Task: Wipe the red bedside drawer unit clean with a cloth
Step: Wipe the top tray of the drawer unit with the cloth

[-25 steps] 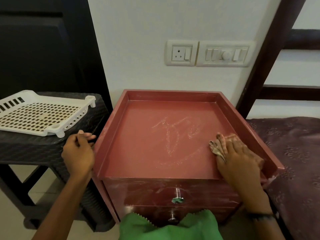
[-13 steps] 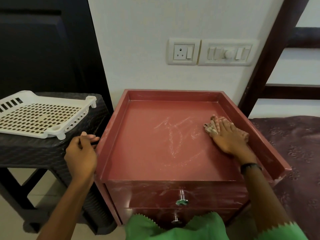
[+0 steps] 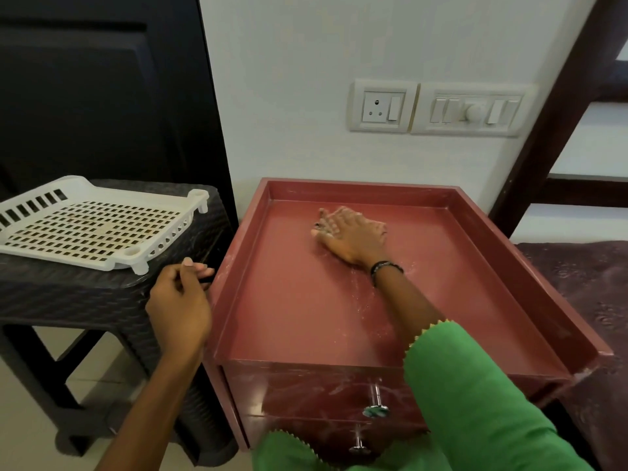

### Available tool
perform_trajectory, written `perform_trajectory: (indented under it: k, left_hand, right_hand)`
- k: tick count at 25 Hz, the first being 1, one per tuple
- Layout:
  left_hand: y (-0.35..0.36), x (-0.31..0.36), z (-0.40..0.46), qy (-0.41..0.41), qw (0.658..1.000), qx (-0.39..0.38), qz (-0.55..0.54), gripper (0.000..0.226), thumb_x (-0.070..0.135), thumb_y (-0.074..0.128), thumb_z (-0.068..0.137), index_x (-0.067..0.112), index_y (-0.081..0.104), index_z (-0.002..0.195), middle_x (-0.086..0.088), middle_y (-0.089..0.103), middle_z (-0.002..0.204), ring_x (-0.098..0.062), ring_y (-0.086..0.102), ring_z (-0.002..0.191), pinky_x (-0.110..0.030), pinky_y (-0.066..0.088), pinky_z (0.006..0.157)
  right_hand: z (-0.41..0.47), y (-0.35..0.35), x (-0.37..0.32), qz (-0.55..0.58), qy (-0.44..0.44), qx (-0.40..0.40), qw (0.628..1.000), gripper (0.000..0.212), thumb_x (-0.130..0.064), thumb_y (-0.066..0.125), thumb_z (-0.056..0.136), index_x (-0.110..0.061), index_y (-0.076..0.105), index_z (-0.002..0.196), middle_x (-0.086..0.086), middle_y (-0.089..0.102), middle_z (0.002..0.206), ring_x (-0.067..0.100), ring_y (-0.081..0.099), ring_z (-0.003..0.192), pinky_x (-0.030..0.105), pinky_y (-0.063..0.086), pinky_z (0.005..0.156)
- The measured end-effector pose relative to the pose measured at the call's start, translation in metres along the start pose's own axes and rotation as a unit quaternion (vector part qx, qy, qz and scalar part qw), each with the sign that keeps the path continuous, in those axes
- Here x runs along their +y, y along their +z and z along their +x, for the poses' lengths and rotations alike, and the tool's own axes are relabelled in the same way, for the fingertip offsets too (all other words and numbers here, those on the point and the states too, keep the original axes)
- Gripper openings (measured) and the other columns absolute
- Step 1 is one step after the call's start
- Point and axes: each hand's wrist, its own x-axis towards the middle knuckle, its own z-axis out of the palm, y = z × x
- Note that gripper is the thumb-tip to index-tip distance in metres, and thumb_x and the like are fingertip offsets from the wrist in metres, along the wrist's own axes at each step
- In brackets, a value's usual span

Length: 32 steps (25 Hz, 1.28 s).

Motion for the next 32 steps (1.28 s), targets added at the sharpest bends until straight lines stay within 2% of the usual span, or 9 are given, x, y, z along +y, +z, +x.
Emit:
perform_trajectory:
  k: [6,10,16,19,21,23,26,29,32]
  left_hand:
    - [-0.002,0.004,-0.003,-0.009,1.0,-0.005,0.011,0.033,0.037,0.041,0.103,0.013,0.063,0.099,-0.002,0.069,0.097,-0.021,0.066,0.093,-0.047,0.052,0.095]
    - [-0.003,0.006,-0.004,-0.005,1.0,-0.002,0.025,0.032,0.037,0.041,0.102,0.014,0.062,0.097,-0.002,0.069,0.096,-0.021,0.067,0.092,-0.046,0.052,0.093]
    - [-0.003,0.007,-0.004,-0.006,0.999,-0.002,0.038,0.033,0.034,0.041,0.103,0.01,0.063,0.099,-0.002,0.069,0.096,-0.021,0.066,0.091,-0.04,0.051,0.09]
    - [-0.004,0.008,-0.004,-0.004,0.999,0.003,0.045,0.031,0.034,0.041,0.103,0.012,0.062,0.096,-0.001,0.069,0.095,-0.022,0.066,0.091,-0.043,0.051,0.092]
    - [-0.004,0.009,-0.005,-0.006,0.999,0.003,0.05,0.032,0.035,0.041,0.103,0.013,0.062,0.095,0.0,0.068,0.094,-0.021,0.065,0.091,-0.043,0.051,0.092]
    - [-0.004,0.01,-0.006,-0.006,0.999,0.0,0.052,0.033,0.037,0.04,0.103,0.013,0.062,0.095,0.001,0.067,0.093,-0.022,0.065,0.091,-0.045,0.051,0.092]
    - [-0.004,0.008,-0.006,-0.021,0.999,-0.009,0.041,0.034,0.037,0.04,0.103,0.012,0.062,0.095,0.001,0.067,0.094,-0.024,0.065,0.095,-0.049,0.05,0.095]
    - [-0.003,0.008,-0.004,-0.035,0.999,-0.009,0.031,0.032,0.037,0.04,0.103,0.015,0.062,0.094,0.001,0.068,0.093,-0.025,0.066,0.097,-0.051,0.05,0.096]
    - [0.0,0.007,-0.003,-0.03,0.999,-0.008,0.03,0.032,0.036,0.039,0.103,0.015,0.062,0.095,0.001,0.068,0.095,-0.023,0.066,0.097,-0.05,0.05,0.096]
  right_hand:
    - [-0.076,0.003,-0.082,-0.022,-0.197,0.023,0.98,0.073,-0.065,0.025,0.094,-0.019,0.021,0.15,0.009,0.013,0.16,0.024,0.008,0.148,0.039,-0.002,0.121]
    - [-0.112,0.009,-0.081,0.005,-0.207,0.025,0.978,0.065,-0.064,0.028,0.095,-0.027,0.027,0.149,-0.002,0.018,0.159,0.021,0.013,0.148,0.039,0.006,0.122]
    - [-0.039,0.003,-0.02,-0.052,-0.1,0.039,0.993,0.069,-0.06,0.012,0.097,-0.018,0.019,0.151,0.004,0.015,0.16,0.019,0.013,0.148,0.04,0.009,0.123]
    - [-0.02,0.004,0.043,-0.069,-0.01,0.053,0.996,0.094,-0.073,-0.015,0.081,-0.022,0.021,0.151,0.004,0.019,0.159,0.019,0.017,0.147,0.044,0.014,0.121]
    - [-0.022,0.002,0.086,-0.072,0.063,0.063,0.993,0.107,-0.078,-0.024,0.07,-0.025,0.023,0.15,0.003,0.024,0.158,0.023,0.021,0.146,0.047,0.018,0.119]
    - [-0.04,-0.005,0.119,-0.054,0.133,0.07,0.987,0.103,-0.081,-0.018,0.071,-0.028,0.023,0.149,0.003,0.025,0.157,0.026,0.022,0.145,0.05,0.018,0.118]
    - [-0.089,-0.017,0.129,-0.011,0.201,0.089,0.975,0.081,-0.074,0.01,0.086,-0.025,0.025,0.149,0.006,0.022,0.158,0.031,0.019,0.145,0.049,0.013,0.12]
    - [-0.123,-0.02,0.106,0.0,0.232,0.088,0.969,0.072,-0.066,0.027,0.091,-0.024,0.025,0.149,0.009,0.017,0.159,0.032,0.013,0.146,0.046,0.008,0.12]
    - [-0.119,-0.018,0.084,-0.019,0.219,0.087,0.972,0.072,-0.067,0.028,0.091,-0.023,0.026,0.149,0.011,0.017,0.159,0.034,0.014,0.146,0.048,0.009,0.12]
